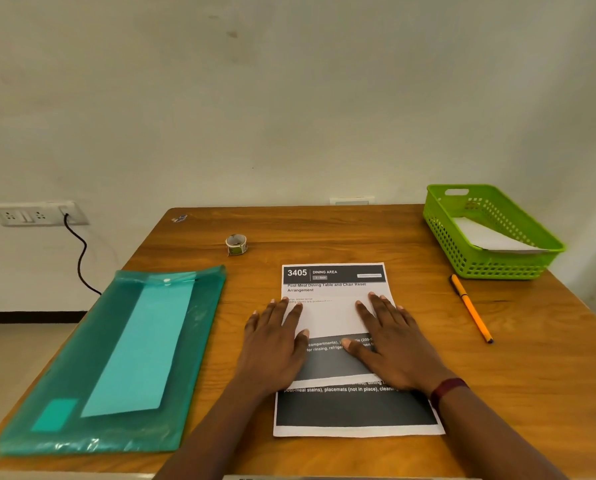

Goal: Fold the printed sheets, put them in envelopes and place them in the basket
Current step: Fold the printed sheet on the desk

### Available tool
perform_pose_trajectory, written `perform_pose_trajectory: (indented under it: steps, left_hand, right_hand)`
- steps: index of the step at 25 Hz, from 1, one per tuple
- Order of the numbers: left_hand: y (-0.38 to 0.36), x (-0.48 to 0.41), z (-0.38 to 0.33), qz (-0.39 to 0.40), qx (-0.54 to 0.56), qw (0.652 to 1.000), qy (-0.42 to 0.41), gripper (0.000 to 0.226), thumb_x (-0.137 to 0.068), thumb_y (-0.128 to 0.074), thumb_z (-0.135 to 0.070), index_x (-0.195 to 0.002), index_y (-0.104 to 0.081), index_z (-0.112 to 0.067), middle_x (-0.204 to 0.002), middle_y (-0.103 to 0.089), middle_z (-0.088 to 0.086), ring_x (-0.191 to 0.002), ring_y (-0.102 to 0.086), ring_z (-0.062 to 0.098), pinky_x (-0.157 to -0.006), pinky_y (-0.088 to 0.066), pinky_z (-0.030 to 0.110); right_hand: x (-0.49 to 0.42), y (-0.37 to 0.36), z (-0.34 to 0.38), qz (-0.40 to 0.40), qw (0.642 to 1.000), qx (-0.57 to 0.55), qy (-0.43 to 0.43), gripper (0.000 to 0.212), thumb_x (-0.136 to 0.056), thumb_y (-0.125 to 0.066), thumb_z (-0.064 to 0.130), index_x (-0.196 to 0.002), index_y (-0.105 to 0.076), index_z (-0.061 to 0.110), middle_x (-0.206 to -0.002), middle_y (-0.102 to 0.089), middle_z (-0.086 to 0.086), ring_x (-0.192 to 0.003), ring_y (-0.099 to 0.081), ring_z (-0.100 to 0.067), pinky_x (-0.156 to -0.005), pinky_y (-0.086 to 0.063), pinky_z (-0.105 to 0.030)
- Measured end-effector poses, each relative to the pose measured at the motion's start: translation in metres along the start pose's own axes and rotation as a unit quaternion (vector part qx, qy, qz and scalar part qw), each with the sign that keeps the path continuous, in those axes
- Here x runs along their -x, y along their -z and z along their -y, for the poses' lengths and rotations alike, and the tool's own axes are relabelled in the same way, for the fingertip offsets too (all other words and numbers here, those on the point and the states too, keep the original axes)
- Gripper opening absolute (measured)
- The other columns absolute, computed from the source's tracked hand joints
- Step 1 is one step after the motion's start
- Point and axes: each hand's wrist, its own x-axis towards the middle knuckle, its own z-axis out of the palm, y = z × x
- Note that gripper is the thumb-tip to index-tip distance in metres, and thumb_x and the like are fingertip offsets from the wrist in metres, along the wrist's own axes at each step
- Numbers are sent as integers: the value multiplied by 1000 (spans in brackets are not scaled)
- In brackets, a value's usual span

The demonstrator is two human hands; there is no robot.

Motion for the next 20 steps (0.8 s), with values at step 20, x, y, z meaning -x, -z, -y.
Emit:
perform_pose_trajectory:
  steps: [20]
  left_hand:
    - [38,-30,8,-102,242,965,-8,57,-80,-79,-20,-131,-53,-23,-114,-43,-11,-101,-43,5,-71,-35,-2]
  right_hand:
    - [-21,23,-21,-74,986,-146,19,68,-87,-66,40,-146,-35,29,-134,-45,-1,-128,-35,-20,-104,-32,-31]
